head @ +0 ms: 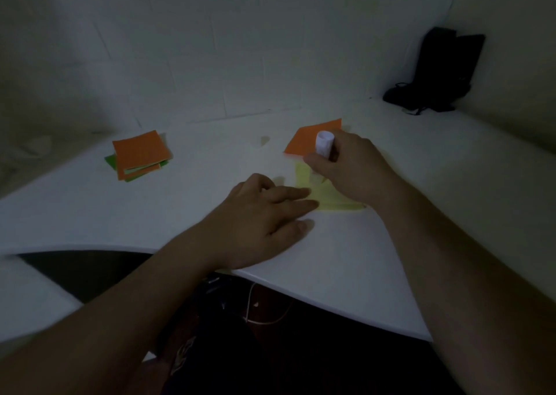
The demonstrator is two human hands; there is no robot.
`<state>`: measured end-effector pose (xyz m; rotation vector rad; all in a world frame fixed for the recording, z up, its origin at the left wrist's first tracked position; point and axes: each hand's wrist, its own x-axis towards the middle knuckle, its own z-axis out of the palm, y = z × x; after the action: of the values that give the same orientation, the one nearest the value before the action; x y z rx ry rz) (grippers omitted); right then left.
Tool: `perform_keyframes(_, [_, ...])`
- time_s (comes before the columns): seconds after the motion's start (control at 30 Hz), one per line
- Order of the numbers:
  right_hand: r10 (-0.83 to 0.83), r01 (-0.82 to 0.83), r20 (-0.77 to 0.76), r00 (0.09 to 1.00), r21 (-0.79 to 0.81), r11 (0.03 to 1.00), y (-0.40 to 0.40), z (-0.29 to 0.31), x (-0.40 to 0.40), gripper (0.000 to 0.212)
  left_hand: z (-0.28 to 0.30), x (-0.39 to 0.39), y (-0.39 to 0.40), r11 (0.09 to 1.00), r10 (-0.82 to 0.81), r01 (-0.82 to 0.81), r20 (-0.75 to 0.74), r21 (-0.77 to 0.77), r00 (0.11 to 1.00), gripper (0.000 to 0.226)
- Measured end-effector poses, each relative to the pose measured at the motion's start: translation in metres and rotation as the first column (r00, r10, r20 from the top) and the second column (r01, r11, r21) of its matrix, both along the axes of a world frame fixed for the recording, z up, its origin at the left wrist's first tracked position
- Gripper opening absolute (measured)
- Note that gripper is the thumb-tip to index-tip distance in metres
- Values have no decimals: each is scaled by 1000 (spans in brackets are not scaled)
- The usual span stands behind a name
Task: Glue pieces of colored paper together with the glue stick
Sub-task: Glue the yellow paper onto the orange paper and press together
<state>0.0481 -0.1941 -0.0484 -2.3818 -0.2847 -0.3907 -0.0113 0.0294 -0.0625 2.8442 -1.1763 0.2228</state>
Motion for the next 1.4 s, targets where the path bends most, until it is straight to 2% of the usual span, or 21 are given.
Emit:
perform_keyframes(0.17, [-24, 23, -32, 999, -24, 999, -13, 3, -2, 43, -3, 2, 1, 1000, 17, -17, -19, 7, 1000, 70])
perform_keyframes(0.27, [-30, 28, -47, 998, -30, 999, -20, 5, -2, 16, 0, 1, 0, 1000, 14, -14, -20, 10, 1000, 70])
perform_keyframes(0.33, [-27, 25, -50, 998, -40, 999, -24, 6, -3, 22, 0, 1, 1, 1000, 16, -15, -24, 10, 1000, 71])
perform_keyframes(0.57, [-50, 48, -42, 998, -51, 998, -36, 8, -2, 15, -1, 1, 1, 1000, 14, -14, -13, 19, 1000, 66])
perform_keyframes(0.73, [-74, 69, -58, 996, -82, 994, -40, 8, 2, 32, -2, 3, 1, 999, 34, -33, -17, 40, 999, 69])
perform_keyframes(0.93, [-66, 63, -32, 997, -98, 993, -42, 7, 0, 22, -3, 4, 1, 997, 18, -19, 17, 76, 1000, 63])
perform_keyframes(1.13, [-94, 106, 74, 993, -173, 979, -41, 3, 1, 20, -1, 3, 1, 997, 1, -3, 31, 72, 1000, 61])
perform_keyframes(1.3, [-146, 145, 224, 964, 19, 989, -28, 13, -6, 31, -1, 3, 2, 999, 3, -4, 10, 37, 1000, 62])
perform_keyframes(1.4, [-115, 103, 152, 982, 84, 991, -11, 14, -11, 25, 0, 1, 2, 999, -11, 11, 26, 35, 1000, 58])
